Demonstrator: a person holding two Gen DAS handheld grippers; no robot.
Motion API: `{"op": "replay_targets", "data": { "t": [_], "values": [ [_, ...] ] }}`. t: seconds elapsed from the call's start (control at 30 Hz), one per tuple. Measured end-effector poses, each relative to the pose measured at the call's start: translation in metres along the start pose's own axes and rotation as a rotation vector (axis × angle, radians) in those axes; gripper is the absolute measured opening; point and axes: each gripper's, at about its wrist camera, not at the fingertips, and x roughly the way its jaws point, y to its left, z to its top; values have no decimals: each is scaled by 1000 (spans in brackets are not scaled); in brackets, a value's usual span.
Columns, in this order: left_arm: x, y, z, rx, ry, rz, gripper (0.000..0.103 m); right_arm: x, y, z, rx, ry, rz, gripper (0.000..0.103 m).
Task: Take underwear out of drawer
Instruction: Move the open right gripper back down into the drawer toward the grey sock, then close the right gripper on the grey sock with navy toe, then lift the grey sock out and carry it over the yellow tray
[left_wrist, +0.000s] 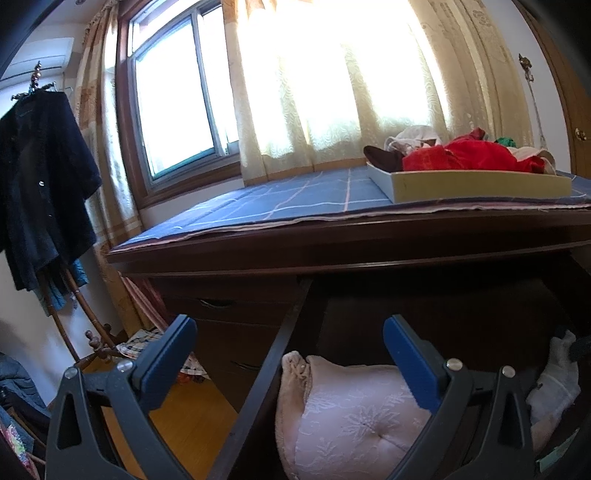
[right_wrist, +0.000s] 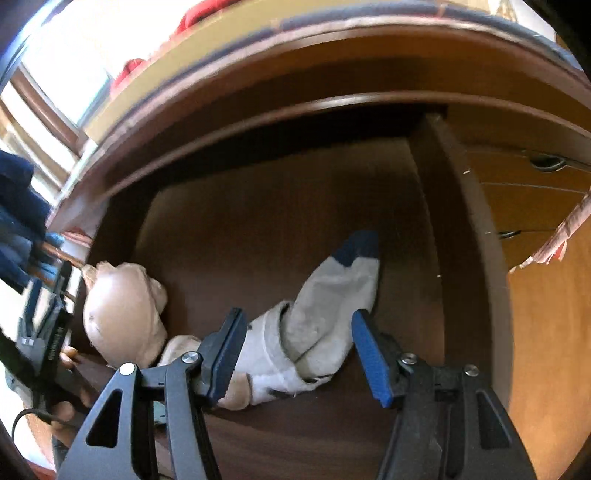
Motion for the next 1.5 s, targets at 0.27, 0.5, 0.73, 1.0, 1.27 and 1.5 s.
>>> {"op": "replay_targets", "data": {
  "t": [0.27,0.5,0.73,1.0,1.27,1.5],
  "values": [
    [-2,-1,0,10,-3,-6,103,24,3,7,-13,129,-64,62],
    [-2,-1,0,11,3,-11,103,47,12,17,-47,247,-115,62],
    [-2,-4,0,35,0,-28,103,64,23,21,-96,324,-139,62],
    [-2,-5,1,50,4,-54,103,70,49,20,-182,305,-88,29],
    [-2,-7,1,67,0,-55,103,37,43,19,-134,108,76,18],
    [-1,-8,2,73,-2,-58,103,9,47,15,-140,-63,215,18]
  ]
}}
